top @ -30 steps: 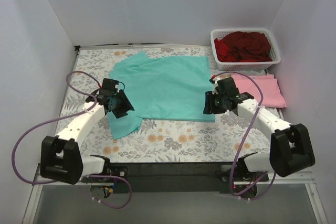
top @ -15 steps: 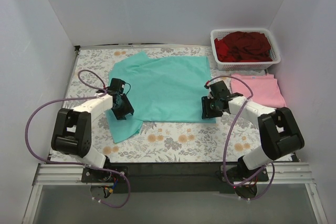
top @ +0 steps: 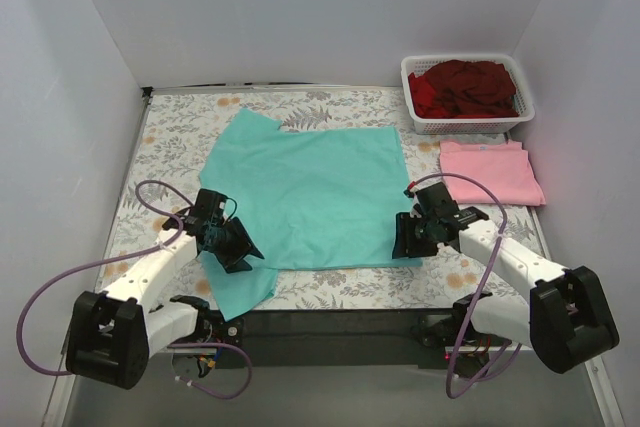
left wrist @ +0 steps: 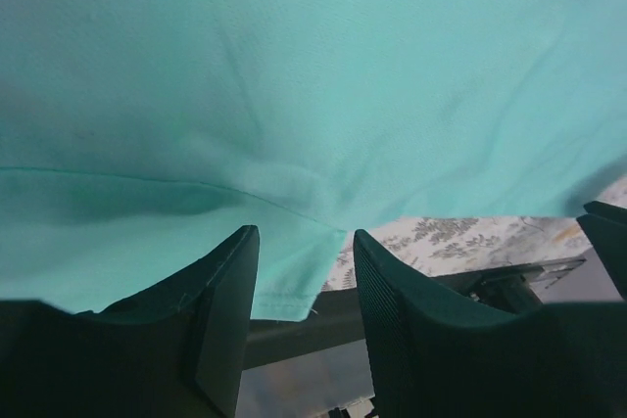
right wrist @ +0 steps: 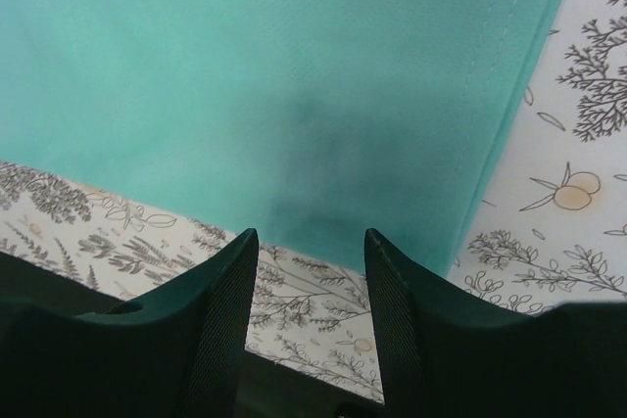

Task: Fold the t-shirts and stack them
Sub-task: Flatten the tshirt out

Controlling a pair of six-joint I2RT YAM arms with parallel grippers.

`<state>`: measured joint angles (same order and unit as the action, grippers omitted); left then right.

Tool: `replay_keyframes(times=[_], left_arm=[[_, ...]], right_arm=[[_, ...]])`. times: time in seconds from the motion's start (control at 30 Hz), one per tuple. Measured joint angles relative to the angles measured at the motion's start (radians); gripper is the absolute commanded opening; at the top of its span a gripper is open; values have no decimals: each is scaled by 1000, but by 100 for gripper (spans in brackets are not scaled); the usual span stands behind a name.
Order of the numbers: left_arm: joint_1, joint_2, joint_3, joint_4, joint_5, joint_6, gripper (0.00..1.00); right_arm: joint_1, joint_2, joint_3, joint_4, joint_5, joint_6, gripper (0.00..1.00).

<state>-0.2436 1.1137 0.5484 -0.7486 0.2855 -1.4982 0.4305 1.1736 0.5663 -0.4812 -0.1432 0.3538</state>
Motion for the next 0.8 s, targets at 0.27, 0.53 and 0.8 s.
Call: replay_keyframes(times=[0.27,0.53,0.8], left_arm=[[-2,-11,132,-32,-41,-10,43],[30,208,298,31,-198,68,43],[35,203,143,61,-225,69,43]], right_arm=[[4,28,125,-37,-5,-24,54],[4,170,156,2,66,-69,53],[3,137,77,35,97,-50,54]])
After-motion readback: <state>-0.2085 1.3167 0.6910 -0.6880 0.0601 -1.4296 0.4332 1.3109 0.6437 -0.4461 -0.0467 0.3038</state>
